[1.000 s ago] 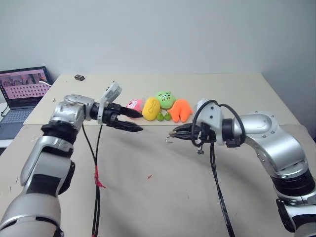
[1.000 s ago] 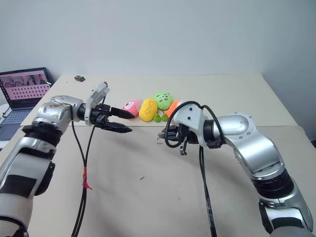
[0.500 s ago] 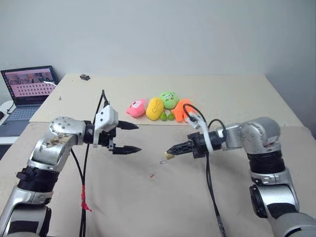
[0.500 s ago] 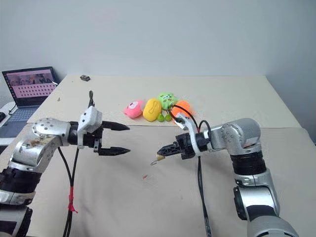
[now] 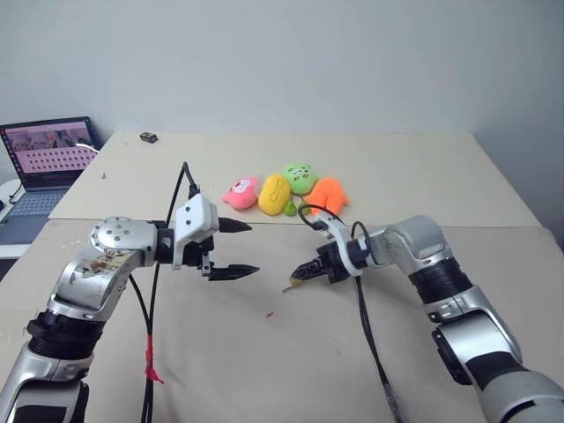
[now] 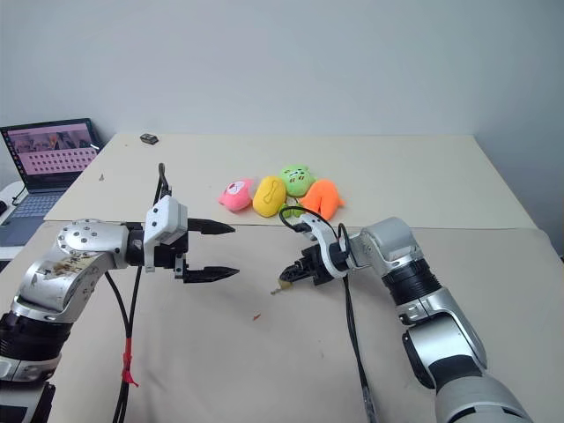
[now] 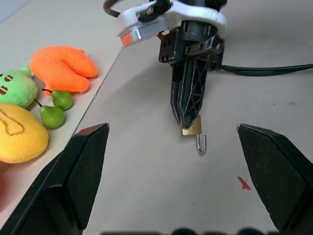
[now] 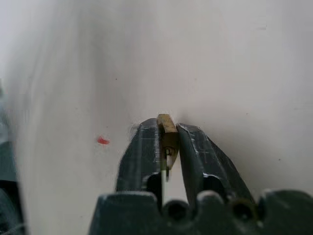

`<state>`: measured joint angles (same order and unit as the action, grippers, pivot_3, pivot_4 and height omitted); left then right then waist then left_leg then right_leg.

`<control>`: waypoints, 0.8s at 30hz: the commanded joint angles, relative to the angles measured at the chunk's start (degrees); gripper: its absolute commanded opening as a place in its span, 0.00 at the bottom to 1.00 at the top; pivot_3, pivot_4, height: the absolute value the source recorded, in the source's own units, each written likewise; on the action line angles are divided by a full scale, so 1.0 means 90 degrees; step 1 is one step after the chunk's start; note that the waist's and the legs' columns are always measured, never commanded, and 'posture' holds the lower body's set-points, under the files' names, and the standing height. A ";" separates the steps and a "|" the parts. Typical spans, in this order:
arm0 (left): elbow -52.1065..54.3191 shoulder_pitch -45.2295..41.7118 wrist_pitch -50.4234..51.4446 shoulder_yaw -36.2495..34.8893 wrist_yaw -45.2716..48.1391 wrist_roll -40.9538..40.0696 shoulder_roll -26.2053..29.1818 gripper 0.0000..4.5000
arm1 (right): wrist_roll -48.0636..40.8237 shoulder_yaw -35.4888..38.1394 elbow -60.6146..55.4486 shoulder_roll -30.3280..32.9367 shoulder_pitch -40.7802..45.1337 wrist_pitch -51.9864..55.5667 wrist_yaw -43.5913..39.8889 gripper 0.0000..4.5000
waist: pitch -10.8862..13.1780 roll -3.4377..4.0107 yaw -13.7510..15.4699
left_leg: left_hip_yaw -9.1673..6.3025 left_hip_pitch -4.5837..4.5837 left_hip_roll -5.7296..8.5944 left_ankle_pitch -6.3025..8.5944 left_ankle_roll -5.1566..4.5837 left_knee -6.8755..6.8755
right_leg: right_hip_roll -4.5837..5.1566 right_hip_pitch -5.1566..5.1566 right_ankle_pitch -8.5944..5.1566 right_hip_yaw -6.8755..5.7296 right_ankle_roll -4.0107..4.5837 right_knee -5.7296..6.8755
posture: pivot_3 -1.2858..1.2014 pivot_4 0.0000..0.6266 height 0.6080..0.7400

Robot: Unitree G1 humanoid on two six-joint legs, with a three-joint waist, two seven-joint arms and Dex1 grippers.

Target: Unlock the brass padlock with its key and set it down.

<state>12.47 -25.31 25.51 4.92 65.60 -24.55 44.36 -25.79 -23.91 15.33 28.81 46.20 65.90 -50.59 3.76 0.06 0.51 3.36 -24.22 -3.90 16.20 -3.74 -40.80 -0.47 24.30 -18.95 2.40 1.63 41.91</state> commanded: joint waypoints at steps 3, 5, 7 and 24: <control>-0.0130 -0.0314 -0.0107 0.0056 0.0031 0.0076 -0.0116 1.00 | 0.0853 -0.0206 0.0750 0.0690 -0.0175 -0.1167 -0.0405 0.67 | -0.0002 0.0002 0.0018 | 0.0002 0.0007 0.0004 -0.0001 0.0001 -0.0010 | 0.0002 -0.0014 0.0000 0.0003 -0.0001 -0.0004 | 0.52 0.24 0.25; -0.0191 -0.0356 -0.0146 0.0103 0.0062 0.0103 -0.0174 1.00 | 0.0899 -0.0084 0.1009 0.0967 -0.0216 -0.1299 -0.0553 0.82 | -0.0004 0.0004 0.0025 | 0.0005 0.0007 0.0006 -0.0005 0.0008 -0.0010 | 0.0005 -0.0020 0.0001 0.0008 -0.0002 -0.0012 | 0.52 0.24 0.25; -0.0246 -0.0394 -0.0175 0.0142 0.0080 0.0117 -0.0241 1.00 | 0.0989 -0.0015 0.1245 0.1264 -0.0281 -0.1511 -0.0676 0.98 | -0.0007 0.0010 0.0060 | 0.0004 0.0011 0.0008 -0.0009 0.0015 -0.0009 | 0.0007 -0.0021 0.0001 0.0011 -0.0002 -0.0029 | 0.52 0.24 0.25; -0.0119 0.0170 -0.0102 -0.0080 -0.0367 0.0149 -0.0470 1.00 | 0.1358 0.1557 -0.1850 0.2776 -0.1316 -0.4925 -0.1459 1.00 | -0.0012 0.0020 0.0006 | -0.0008 -0.0049 -0.0010 -0.0017 0.0011 0.0000 | 0.0000 -0.0009 0.0000 0.0024 -0.0016 -0.0039 | 0.52 0.24 0.25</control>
<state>9.55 -24.58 25.06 6.73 63.33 -22.81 39.85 -14.34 -12.79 5.32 52.43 35.53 27.10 -63.41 3.65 0.24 0.57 3.24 -24.63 -4.00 16.07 -3.67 -40.77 -0.49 24.20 -18.98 2.59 1.44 41.56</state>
